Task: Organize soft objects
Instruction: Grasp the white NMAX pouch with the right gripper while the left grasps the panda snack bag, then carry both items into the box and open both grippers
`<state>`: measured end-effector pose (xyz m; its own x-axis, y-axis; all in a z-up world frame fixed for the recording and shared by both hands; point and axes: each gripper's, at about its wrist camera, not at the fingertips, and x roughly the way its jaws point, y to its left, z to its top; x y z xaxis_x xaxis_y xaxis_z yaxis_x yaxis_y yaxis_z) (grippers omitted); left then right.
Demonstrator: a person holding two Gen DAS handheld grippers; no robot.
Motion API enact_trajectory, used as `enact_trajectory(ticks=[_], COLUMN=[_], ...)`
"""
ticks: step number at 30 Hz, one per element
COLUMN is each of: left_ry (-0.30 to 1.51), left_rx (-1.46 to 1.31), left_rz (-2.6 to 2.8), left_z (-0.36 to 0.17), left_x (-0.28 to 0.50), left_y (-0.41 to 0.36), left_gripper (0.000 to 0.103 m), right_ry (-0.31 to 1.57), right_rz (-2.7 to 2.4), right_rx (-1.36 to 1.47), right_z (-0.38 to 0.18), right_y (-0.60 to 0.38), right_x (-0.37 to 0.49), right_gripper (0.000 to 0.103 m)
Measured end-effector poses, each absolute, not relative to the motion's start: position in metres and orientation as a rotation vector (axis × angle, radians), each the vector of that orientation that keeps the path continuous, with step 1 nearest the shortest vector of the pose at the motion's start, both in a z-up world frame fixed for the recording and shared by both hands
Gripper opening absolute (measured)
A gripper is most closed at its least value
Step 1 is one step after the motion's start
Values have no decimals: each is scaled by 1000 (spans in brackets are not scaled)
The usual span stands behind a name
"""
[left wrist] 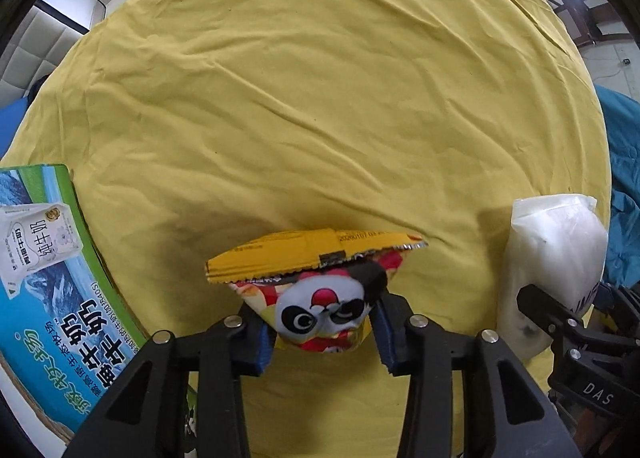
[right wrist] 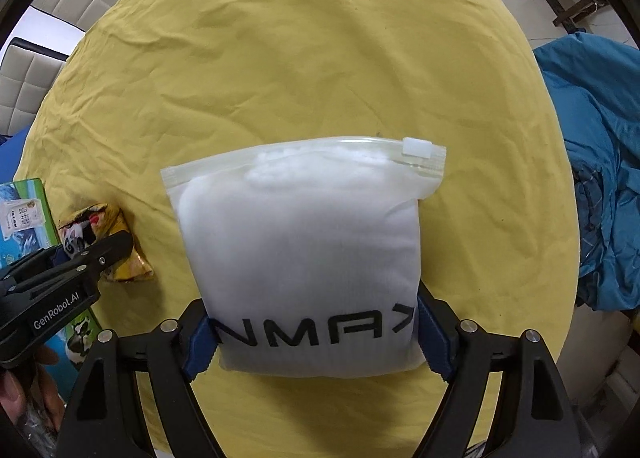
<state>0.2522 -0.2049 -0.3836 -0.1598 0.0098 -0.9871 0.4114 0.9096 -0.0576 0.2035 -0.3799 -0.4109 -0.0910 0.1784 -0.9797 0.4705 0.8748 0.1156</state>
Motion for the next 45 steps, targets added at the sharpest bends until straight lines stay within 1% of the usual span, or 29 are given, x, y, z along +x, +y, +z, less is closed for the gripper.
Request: enact_trajectory(ticks=[4, 5, 6, 8, 11, 13, 15, 22, 24, 26, 29, 33, 38, 45], left_ry=[1712, 1712, 1711, 1707, 1688, 1664, 1656, 1670, 1692, 1700, 1688, 1650, 1595, 1493], left_rx=[304, 301, 297, 294, 255, 212, 207, 218, 208, 197, 197, 227, 242, 232], left_rz=[-355, -354, -353, -347, -321, -300, -285, -288, -293, -293, -292, -291, -322, -373], left_z=[-386, -386, -387, -390, -397, -398, -398, -394, -391, -391, -388, -381, -359, -302], left_x=[253, 252, 253, 254, 253, 251, 247, 242, 262, 264, 261, 247, 225, 196], left_y=[-207, -206, -204, -196, -182, -175, -174, -196, -194, -196, -190, -190, -191, -176], left_gripper=[39, 41, 42, 48, 48, 48, 51, 51, 50, 42, 36, 35, 34, 34], right_ry=[1656, 1654, 1652, 1650, 1652, 1652, 1652, 1635, 1621, 1613, 1604, 1593, 1569, 1493], right_rz=[-277, -278, -278, -274, -264, -258, -256, -252, -253, -251, -242, -229, -211, -160], right_rx=[492, 490, 486, 483, 483, 486, 489, 491, 494, 492, 505, 518, 522, 516], right_z=[-408, -406, -411, -410, -408, -415, -412, -414, -411, -409, -402, -394, -378, -327], right_y=[-377, -377, -371, -368, -364, -381, -384, -396, -395, -393, -392, -391, -387, -375], right_x=[200, 188, 197, 195, 193, 192, 188, 185, 182, 180, 177, 171, 165, 153], right_gripper=[84, 84, 84, 84, 84, 84, 84, 83, 80, 78, 77, 76, 75, 75])
